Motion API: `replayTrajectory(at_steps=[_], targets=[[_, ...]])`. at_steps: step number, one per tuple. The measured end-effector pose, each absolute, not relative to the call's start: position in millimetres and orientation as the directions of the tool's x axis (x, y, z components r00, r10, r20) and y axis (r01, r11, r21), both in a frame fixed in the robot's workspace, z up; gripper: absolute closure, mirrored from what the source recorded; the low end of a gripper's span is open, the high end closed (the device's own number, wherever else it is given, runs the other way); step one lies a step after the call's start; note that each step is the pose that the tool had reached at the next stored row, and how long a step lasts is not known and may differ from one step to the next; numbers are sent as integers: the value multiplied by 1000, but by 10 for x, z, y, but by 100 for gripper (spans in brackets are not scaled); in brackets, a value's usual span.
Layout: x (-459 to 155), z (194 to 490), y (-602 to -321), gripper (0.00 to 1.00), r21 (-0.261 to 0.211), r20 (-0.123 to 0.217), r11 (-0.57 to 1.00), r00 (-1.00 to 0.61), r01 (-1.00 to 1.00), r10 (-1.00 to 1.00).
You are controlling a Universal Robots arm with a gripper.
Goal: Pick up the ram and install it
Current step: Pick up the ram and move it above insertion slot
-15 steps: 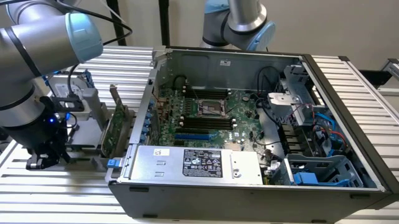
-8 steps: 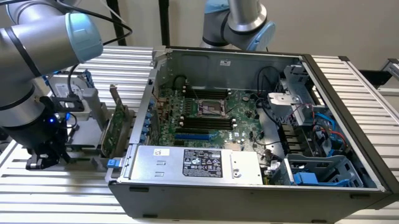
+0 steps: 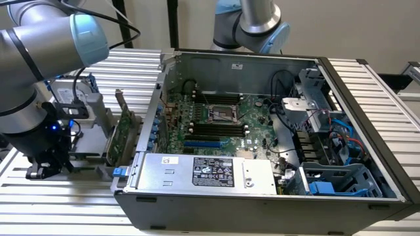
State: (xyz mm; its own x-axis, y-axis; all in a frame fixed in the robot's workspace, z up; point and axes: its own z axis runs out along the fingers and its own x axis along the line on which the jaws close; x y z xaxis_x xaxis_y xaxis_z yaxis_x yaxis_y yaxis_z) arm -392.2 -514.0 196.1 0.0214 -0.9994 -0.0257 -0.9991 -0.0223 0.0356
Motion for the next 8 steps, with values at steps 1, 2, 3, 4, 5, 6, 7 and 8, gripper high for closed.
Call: replayTrajectory(at_steps=[1, 2, 3, 4, 5, 6, 7, 8], targets=[[-3922, 1961, -5140, 100, 36, -26, -22, 21, -999, -999], [-3922, 1961, -5140, 100, 36, -26, -22, 21, -999, -999], [-3922, 1961, -5140, 100, 36, -26, -22, 21, -999, -999], [-3922, 1961, -5139, 100, 36, -26, -22, 21, -999, -999], [-3921, 1962, -5139, 100, 36, -26, -22, 21, -999, -999], [-3921, 1964, -5139, 100, 36, -26, -22, 21, -999, -999], [-3920, 1966, -5139, 100, 36, -26, -22, 21, -999, -999], [-3919, 1969, -5139, 100, 36, -26, -22, 21, -999, -999]])
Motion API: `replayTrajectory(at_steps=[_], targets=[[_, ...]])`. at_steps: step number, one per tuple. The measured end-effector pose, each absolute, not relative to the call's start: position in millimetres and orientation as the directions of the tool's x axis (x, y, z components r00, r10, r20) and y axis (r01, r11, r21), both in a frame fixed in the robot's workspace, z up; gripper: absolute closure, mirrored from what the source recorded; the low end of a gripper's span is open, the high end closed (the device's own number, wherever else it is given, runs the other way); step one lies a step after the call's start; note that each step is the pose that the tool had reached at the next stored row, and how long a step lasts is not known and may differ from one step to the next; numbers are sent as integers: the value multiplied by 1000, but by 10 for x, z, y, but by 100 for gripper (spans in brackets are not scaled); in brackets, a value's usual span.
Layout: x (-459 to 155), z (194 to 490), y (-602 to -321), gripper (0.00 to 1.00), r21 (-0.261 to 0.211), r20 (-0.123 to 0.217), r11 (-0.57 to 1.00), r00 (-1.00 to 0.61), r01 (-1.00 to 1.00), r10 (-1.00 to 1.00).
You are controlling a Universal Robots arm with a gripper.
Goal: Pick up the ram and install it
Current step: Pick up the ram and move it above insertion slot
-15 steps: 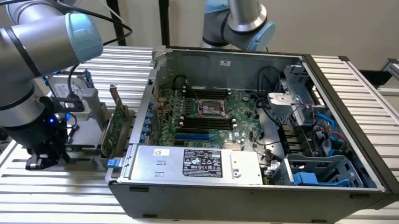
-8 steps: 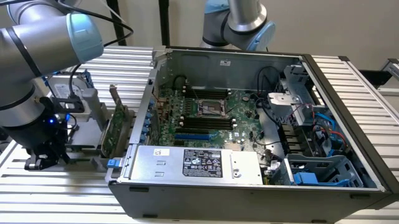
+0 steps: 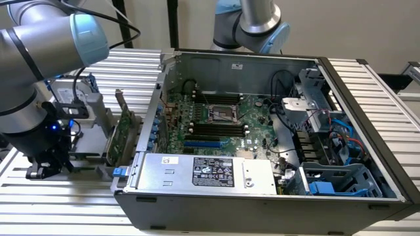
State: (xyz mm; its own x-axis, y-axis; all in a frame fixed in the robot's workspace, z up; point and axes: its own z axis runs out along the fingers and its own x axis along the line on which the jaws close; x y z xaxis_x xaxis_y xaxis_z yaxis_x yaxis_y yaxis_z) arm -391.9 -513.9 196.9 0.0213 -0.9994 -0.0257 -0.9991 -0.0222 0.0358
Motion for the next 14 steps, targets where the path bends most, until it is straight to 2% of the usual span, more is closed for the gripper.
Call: replayTrajectory(at_steps=[14], targets=[[-3912, 2024, -5138, 100, 36, -26, -22, 21, -999, -999]])
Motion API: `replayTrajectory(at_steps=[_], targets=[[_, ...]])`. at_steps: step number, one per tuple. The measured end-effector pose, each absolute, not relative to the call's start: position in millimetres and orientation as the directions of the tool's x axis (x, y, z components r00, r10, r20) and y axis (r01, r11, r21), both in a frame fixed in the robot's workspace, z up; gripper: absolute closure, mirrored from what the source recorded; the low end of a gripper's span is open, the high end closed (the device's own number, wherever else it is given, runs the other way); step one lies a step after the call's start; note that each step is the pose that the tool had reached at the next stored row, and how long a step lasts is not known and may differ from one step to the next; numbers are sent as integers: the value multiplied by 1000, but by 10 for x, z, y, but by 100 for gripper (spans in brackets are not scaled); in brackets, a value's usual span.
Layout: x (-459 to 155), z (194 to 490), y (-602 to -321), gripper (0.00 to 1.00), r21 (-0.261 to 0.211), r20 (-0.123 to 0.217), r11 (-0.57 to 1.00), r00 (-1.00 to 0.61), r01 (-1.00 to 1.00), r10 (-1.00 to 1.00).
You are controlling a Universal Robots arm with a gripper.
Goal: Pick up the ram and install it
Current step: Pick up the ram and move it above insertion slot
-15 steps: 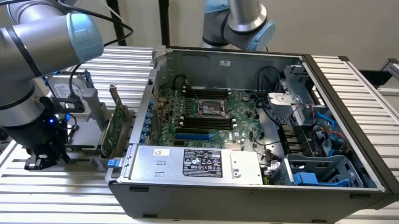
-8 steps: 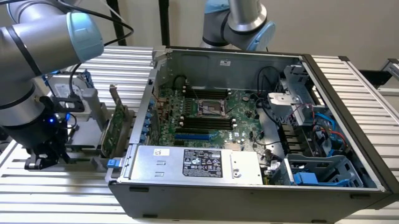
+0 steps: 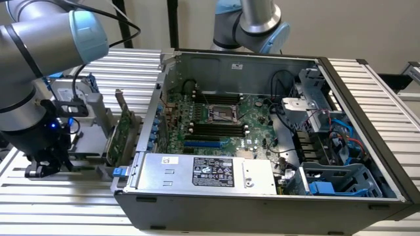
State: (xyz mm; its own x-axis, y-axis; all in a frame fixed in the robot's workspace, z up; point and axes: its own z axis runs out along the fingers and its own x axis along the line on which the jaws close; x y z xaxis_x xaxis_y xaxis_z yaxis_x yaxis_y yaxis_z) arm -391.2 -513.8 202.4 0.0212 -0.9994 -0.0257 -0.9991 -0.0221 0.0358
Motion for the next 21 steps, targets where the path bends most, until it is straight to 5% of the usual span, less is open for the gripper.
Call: replayTrajectory(at_steps=[21], targets=[[-3891, 2554, -5137, 100, 36, -26, -19, 18, -999, -999]])
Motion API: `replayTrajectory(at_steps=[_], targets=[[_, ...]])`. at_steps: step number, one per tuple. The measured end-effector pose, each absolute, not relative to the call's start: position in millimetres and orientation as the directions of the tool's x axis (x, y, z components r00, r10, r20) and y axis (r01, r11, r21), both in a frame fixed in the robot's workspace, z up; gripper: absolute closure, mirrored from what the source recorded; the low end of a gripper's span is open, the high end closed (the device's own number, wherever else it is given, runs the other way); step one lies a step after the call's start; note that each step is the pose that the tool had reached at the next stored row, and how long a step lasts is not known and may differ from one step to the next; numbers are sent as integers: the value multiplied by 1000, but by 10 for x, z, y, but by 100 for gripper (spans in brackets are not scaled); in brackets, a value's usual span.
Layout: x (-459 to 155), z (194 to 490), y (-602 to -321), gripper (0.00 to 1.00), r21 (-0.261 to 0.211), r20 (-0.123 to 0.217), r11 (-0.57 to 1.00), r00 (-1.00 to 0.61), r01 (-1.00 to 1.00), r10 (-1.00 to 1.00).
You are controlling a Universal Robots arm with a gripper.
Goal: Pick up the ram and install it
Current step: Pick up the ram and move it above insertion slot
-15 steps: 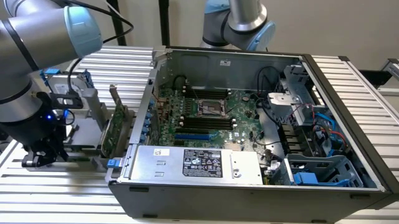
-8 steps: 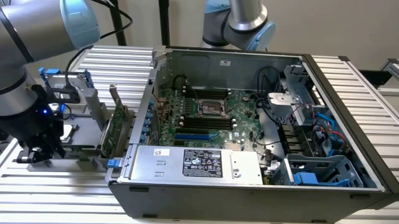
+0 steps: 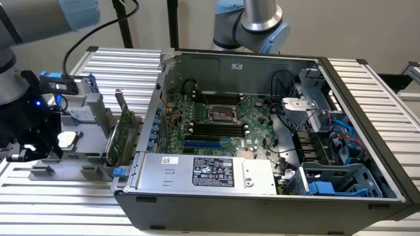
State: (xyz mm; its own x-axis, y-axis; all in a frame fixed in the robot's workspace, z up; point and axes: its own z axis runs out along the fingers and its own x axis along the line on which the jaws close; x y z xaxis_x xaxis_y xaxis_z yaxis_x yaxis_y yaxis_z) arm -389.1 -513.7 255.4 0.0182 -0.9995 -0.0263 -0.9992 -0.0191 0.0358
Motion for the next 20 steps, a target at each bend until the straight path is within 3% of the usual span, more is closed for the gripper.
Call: replayTrajectory(at_steps=[20], targets=[[-3300, 3355, -5141, 100, 35, -39, -19, 18, -999, -999]])
